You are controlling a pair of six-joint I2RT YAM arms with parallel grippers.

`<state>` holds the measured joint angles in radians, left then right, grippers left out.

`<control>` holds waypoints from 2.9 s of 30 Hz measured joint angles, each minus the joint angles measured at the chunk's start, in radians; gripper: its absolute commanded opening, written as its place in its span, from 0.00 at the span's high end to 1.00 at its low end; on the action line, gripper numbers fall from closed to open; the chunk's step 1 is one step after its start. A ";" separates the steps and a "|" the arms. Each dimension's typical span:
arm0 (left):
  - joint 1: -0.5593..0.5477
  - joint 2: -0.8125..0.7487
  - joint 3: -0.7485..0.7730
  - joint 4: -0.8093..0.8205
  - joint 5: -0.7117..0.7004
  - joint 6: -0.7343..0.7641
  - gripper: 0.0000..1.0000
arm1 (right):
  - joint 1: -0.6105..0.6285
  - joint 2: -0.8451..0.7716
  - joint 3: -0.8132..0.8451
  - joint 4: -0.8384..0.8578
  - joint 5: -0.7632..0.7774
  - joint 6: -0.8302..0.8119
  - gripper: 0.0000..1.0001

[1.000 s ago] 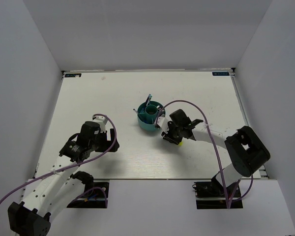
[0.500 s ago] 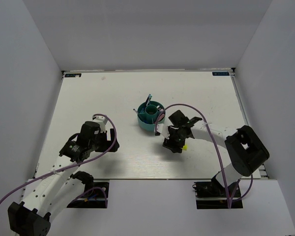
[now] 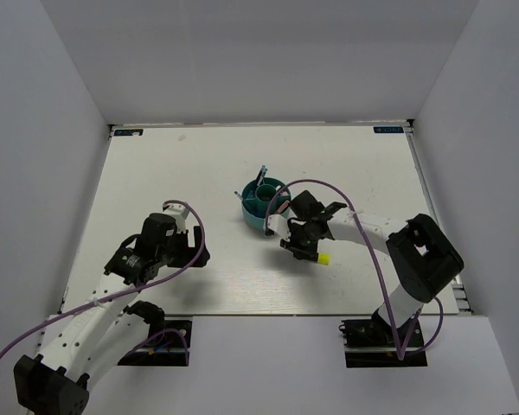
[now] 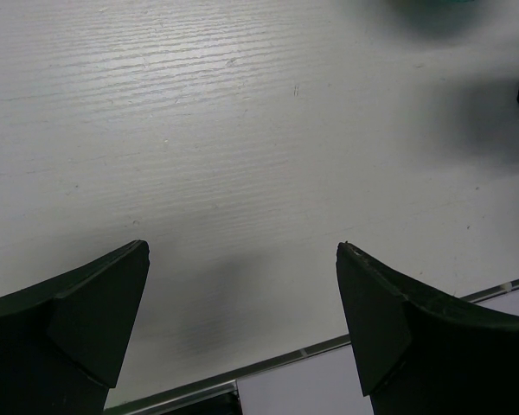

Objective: Sort the stationery into containers
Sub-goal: Pick up the pen from the center of the board, then place the pen in the storage box.

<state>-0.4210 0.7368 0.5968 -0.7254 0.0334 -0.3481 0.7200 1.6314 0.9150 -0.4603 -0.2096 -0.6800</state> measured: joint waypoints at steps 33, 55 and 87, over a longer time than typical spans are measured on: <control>0.000 -0.025 -0.002 0.009 -0.011 0.013 0.00 | 0.047 0.042 0.621 0.107 -0.067 0.406 1.00; 0.000 -0.005 -0.002 0.015 -0.020 0.019 0.00 | -0.007 0.229 0.725 0.301 0.069 0.527 1.00; 0.000 0.030 -0.016 0.015 -0.052 0.023 0.00 | -0.022 0.179 0.408 0.570 0.148 0.533 1.00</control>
<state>-0.4210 0.7666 0.5812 -0.7101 -0.0185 -0.3256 0.6979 1.8103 1.3231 0.1101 -0.0612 -0.1467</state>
